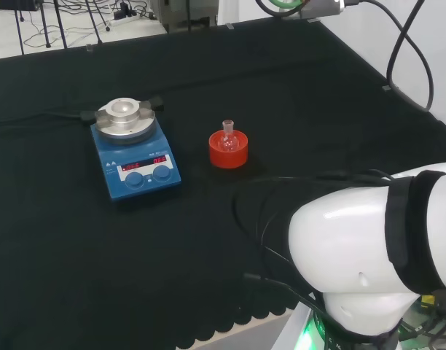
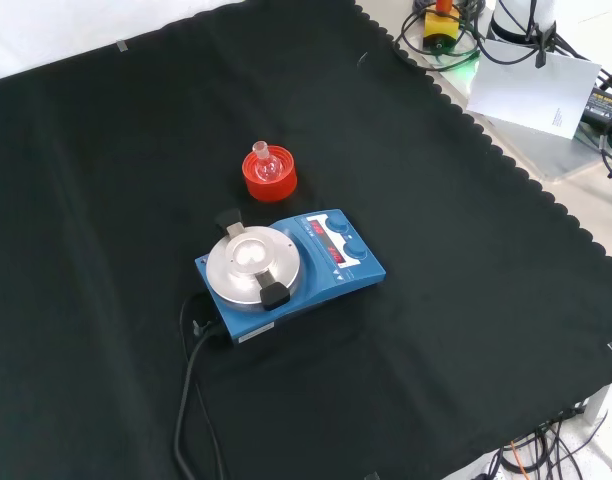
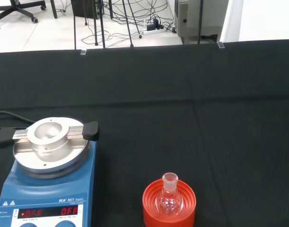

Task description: Pick up the round-bottom flask.

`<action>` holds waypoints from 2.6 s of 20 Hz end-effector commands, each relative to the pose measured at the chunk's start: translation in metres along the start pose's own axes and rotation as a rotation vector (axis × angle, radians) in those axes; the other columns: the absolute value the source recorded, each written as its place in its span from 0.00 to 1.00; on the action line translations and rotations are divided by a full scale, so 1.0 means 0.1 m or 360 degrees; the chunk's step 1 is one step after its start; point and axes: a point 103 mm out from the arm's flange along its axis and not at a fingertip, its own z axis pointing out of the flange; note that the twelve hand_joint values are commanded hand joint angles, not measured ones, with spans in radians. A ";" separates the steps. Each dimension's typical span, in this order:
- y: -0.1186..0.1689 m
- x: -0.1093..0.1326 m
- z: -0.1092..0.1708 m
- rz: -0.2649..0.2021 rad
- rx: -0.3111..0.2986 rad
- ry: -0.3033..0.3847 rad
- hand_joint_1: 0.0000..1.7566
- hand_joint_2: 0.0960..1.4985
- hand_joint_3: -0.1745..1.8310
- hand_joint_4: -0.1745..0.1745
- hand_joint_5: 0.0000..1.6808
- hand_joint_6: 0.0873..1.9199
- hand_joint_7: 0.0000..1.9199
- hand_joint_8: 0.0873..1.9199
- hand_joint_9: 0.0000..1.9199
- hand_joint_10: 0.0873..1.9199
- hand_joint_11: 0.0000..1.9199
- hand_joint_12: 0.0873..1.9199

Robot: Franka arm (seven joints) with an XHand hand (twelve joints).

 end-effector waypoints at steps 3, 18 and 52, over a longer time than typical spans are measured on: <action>0.03 -0.01 0.00 0.0001 -0.0013 -0.0013 0.07 0.82 0.28 0.44 0.17 0.06 0.07 0.24 0.11 0.30 0.00 0.52; 0.46 -0.15 0.54 0.0081 0.0067 0.0087 0.08 0.86 0.22 0.43 0.22 0.01 0.09 0.23 0.12 0.30 0.00 0.52; 1.46 -0.40 2.86 0.0168 0.0228 0.0545 0.44 0.43 0.41 0.31 0.33 0.00 0.21 0.31 0.26 0.32 0.00 0.68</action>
